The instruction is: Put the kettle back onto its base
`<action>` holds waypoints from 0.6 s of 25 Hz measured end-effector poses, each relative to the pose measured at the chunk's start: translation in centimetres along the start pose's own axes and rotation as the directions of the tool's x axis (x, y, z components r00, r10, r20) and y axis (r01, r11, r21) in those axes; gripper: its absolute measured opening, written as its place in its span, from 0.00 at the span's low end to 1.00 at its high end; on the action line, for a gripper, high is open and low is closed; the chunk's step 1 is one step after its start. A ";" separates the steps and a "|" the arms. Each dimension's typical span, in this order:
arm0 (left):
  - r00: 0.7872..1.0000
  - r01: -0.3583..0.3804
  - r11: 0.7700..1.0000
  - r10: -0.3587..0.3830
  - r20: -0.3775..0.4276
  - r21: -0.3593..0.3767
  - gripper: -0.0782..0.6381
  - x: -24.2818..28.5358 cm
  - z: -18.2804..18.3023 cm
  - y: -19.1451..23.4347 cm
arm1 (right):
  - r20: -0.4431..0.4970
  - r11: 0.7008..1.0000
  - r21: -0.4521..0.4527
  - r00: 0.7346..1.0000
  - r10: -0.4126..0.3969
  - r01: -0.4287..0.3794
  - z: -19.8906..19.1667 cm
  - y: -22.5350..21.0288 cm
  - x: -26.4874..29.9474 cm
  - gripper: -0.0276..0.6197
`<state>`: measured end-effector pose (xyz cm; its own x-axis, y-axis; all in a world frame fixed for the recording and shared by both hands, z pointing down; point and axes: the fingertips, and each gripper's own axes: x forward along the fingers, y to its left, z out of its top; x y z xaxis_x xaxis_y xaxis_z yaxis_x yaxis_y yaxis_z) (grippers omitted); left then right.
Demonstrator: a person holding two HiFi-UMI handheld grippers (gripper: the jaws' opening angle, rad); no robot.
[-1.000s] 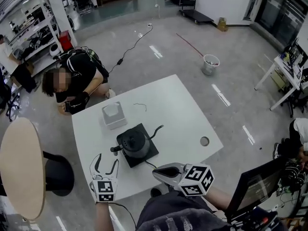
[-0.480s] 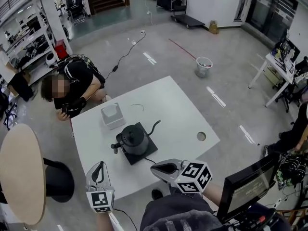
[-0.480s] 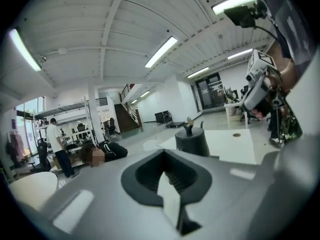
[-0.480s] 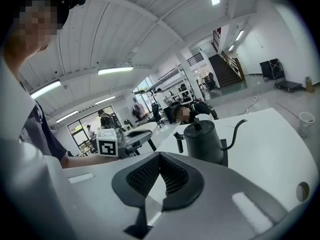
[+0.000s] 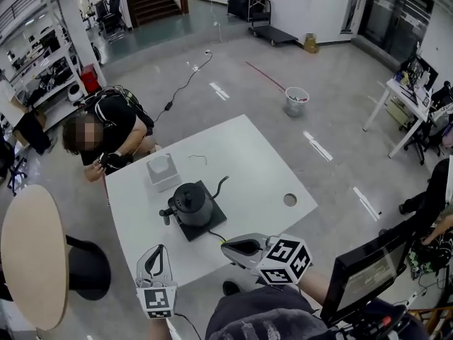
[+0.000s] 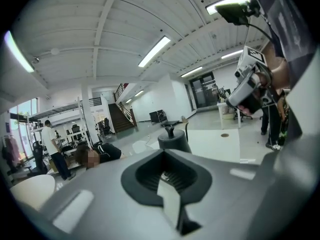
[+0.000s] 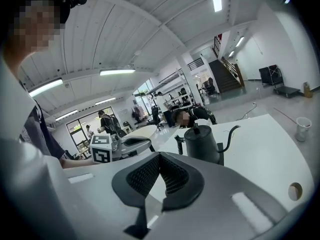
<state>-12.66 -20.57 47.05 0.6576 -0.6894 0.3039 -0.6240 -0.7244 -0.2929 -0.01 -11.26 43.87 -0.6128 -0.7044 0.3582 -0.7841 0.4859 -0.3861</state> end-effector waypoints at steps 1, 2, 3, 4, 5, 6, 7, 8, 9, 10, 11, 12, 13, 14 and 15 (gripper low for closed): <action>1.000 -0.005 1.000 0.005 0.000 0.001 0.11 -0.1 0.3 -0.3 | 0.007 1.000 -0.005 1.000 0.008 -0.008 0.0 0.0 -0.3 0.04; 1.000 -0.008 1.000 0.008 -0.001 0.003 0.11 -0.2 0.6 -0.7 | 0.013 1.000 -0.010 1.000 0.013 -0.013 0.0 0.0 -0.8 0.04; 1.000 -0.010 1.000 0.010 -0.002 0.004 0.11 -0.3 0.9 -1.2 | 0.018 1.000 -0.014 1.000 0.018 -0.018 0.0 -0.1 -1.4 0.04; 1.000 -0.011 1.000 0.011 -0.004 0.007 0.11 -0.2 1.3 -1.9 | 0.023 1.000 -0.016 0.999 0.022 -0.022 -0.1 -0.3 -2.1 0.04; 1.000 -0.010 1.000 0.010 -0.007 0.011 0.11 -0.2 1.7 -2.7 | 0.029 1.000 -0.015 0.999 0.025 -0.025 -0.2 -0.5 -2.8 0.04; 1.000 -0.007 1.000 0.007 -0.007 0.017 0.11 -0.1 2.1 -3.6 | 0.036 1.000 -0.011 0.999 0.027 -0.026 -0.4 -0.8 -3.6 0.04; 1.000 -0.001 1.000 0.001 -0.007 0.021 0.11 0.1 2.6 -4.6 | 0.043 1.000 -0.004 0.999 0.026 -0.026 -0.6 -1.2 -4.5 0.04; 1.000 0.009 1.000 -0.009 -0.005 0.023 0.11 0.2 3.0 -5.8 | 0.050 1.000 0.005 0.999 0.023 -0.023 -0.9 -1.5 -5.3 0.04; 1.000 0.024 0.999 -0.024 -0.002 0.021 0.11 0.3 3.5 -7.1 | 0.056 1.000 0.012 0.998 0.018 -0.019 -1.3 -1.8 -6.1 0.04; 0.999 0.042 0.999 -0.042 0.002 0.017 0.11 0.5 4.1 -8.6 | 0.062 1.000 0.017 0.998 0.014 -0.015 -1.6 -2.1 -6.9 0.04; 0.998 0.062 0.998 -0.062 0.008 0.011 0.11 0.6 4.8 -10.1 | 0.068 1.000 0.019 0.998 0.011 -0.013 -1.9 -2.4 -7.8 0.04; 0.996 0.083 0.997 -0.083 0.017 0.004 0.11 0.7 5.6 -11.7 | 0.075 1.000 0.021 0.997 0.009 -0.011 -2.0 -2.7 -8.6 0.04; 0.994 0.103 0.995 -0.103 0.028 -0.003 0.11 0.8 6.5 -13.3 | 0.083 1.000 0.024 0.997 0.008 -0.010 -2.2 -2.9 -9.4 0.04; 0.992 0.122 0.993 -0.121 0.038 -0.008 0.11 0.8 7.4 -14.7 | 0.091 0.999 0.030 0.996 0.008 -0.010 -2.3 -3.1 -10.2 0.04; 0.990 0.137 0.991 -0.137 0.044 -0.003 0.11 0.9 8.1 -16.1 | 0.100 0.999 0.036 0.995 0.008 -0.012 -2.6 -3.2 -11.0 0.04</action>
<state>1.34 -9.50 44.68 0.7547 -0.5829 0.3013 -0.5291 -0.8122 -0.2458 9.00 -3.75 43.36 -0.6066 -0.7482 0.2686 -0.7727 0.4754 -0.4207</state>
